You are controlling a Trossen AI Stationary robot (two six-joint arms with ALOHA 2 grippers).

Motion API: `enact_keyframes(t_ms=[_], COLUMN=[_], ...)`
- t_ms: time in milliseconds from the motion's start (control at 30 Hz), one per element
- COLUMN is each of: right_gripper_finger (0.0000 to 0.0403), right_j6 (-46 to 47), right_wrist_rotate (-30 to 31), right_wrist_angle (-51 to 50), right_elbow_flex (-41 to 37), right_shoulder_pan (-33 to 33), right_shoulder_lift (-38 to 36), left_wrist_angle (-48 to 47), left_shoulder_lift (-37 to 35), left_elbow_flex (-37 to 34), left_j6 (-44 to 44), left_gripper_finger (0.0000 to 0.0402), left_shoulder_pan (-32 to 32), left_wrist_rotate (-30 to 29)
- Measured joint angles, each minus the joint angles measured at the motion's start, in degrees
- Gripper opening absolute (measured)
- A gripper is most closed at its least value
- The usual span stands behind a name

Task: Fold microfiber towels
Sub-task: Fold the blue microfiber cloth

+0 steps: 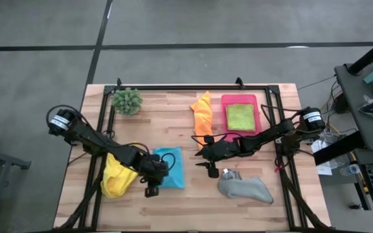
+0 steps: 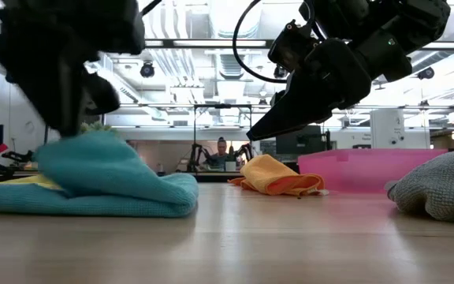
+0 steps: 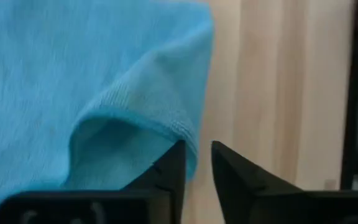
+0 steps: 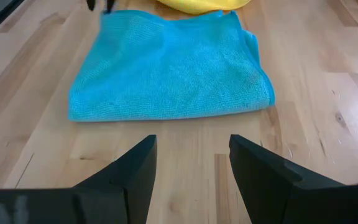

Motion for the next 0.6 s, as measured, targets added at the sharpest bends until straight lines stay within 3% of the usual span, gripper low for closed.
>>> enact_keyframes(t_ms=[233, 467, 600], right_gripper_finger=[0.0192, 0.0192, 0.0192], right_j6=[0.02, 0.02, 0.02], right_wrist_rotate=[0.00, 0.00, -0.01], right_wrist_angle=[-0.02, 0.00, -0.02], right_elbow_flex=[0.00, 0.00, 0.00], right_shoulder_pan=[-0.02, -0.02, -0.01], right_shoulder_lift=[0.00, 0.00, 0.00], left_wrist_angle=[-7.63, -1.74, 1.17], left_shoulder_lift=[-0.36, -0.12, -0.10], left_elbow_flex=[0.17, 0.12, -0.84], left_j6=[-4.30, -6.63, -9.67], left_gripper_finger=[0.0133, 0.0139, 0.0139], left_shoulder_pan=[-0.01, -0.65, -1.02], left_wrist_rotate=[3.01, 4.27, 0.38])
